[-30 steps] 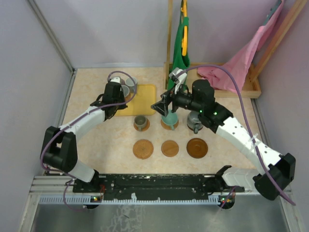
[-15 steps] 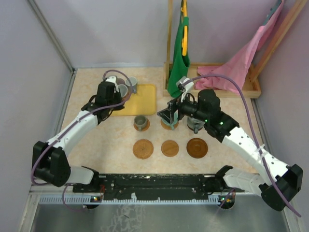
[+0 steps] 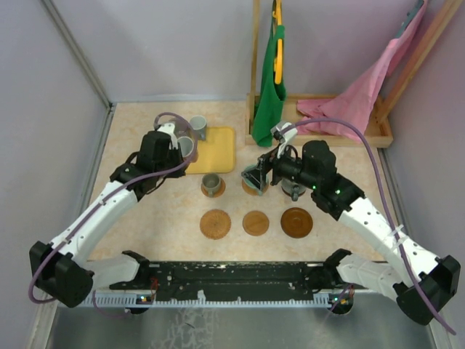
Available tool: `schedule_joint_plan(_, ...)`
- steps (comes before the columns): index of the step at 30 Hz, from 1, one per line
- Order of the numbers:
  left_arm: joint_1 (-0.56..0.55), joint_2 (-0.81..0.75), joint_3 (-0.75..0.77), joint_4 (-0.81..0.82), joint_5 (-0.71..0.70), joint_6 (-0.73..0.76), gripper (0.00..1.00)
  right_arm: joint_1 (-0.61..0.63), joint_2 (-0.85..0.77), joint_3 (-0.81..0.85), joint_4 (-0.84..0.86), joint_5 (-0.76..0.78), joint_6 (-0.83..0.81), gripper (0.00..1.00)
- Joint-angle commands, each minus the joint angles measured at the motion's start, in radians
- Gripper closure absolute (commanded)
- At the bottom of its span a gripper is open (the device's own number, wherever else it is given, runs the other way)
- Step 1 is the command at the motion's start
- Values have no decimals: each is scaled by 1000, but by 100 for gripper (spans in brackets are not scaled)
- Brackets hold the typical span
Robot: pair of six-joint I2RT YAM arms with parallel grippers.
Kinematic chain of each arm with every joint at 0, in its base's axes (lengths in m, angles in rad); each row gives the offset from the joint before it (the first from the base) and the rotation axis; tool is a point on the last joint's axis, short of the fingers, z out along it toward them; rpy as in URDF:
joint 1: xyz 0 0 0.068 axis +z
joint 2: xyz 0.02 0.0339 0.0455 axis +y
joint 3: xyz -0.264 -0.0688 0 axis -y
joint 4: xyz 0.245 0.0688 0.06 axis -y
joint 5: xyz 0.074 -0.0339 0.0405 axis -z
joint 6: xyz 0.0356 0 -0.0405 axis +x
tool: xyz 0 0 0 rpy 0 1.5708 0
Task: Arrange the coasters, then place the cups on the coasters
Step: Place the cup on the coaster.
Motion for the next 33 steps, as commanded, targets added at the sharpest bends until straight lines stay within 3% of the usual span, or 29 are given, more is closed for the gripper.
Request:
schedule_joint_plan(1,-60,-67,31,-67,-32,-53,100,-18,-20,-6,23,44,19,22)
schedule_joint_plan(15,-358,-42,38,-148,-205,-286,100,-69,-58,-21,-75,320,96,22)
schedule_joint_plan(25,-529,82,92,-122,-279,-387,100,-262,-152,-83,-162,426,181,21)
schedule_joint_plan(33,-620,187,124,-64,-299,-430,100,-334,-176,-83,-227,511,220,19)
